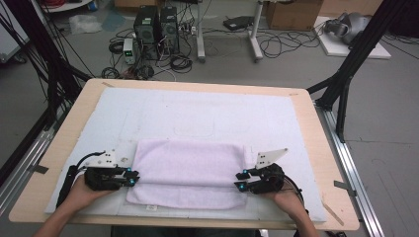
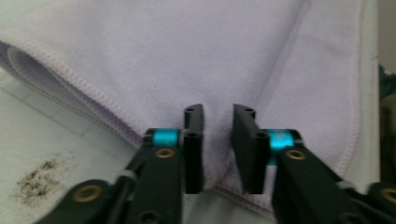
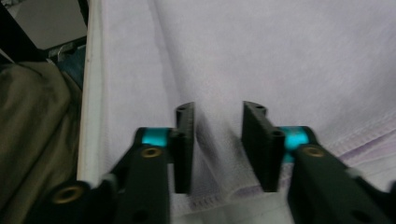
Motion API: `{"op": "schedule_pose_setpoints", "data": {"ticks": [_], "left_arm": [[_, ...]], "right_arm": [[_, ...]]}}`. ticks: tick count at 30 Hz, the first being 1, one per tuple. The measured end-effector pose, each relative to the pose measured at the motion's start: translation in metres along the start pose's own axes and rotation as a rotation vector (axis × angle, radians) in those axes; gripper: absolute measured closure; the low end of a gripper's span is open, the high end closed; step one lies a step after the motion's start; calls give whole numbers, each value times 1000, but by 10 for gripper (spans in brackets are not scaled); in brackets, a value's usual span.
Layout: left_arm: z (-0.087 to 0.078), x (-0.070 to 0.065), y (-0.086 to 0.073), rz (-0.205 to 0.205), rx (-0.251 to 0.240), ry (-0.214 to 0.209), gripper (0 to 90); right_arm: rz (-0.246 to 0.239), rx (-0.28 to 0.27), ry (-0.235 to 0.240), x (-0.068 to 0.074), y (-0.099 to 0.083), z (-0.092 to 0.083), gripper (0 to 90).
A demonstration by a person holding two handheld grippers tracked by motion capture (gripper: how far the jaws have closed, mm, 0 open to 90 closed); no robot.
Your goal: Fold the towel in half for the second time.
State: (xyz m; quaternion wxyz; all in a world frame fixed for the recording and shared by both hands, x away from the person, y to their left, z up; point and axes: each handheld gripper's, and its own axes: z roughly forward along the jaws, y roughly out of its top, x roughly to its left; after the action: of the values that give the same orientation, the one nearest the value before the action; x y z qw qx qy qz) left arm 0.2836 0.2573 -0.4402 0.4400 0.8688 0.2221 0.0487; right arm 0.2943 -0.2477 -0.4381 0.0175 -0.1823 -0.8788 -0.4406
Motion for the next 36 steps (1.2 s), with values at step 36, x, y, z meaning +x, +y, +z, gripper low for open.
{"op": "schedule_pose_setpoints", "data": {"ticks": [36], "left_arm": [[2,28,37,-22,-125,122,575]], "right_arm": [[33,-113,-179,-40,31,-22,569]]}}
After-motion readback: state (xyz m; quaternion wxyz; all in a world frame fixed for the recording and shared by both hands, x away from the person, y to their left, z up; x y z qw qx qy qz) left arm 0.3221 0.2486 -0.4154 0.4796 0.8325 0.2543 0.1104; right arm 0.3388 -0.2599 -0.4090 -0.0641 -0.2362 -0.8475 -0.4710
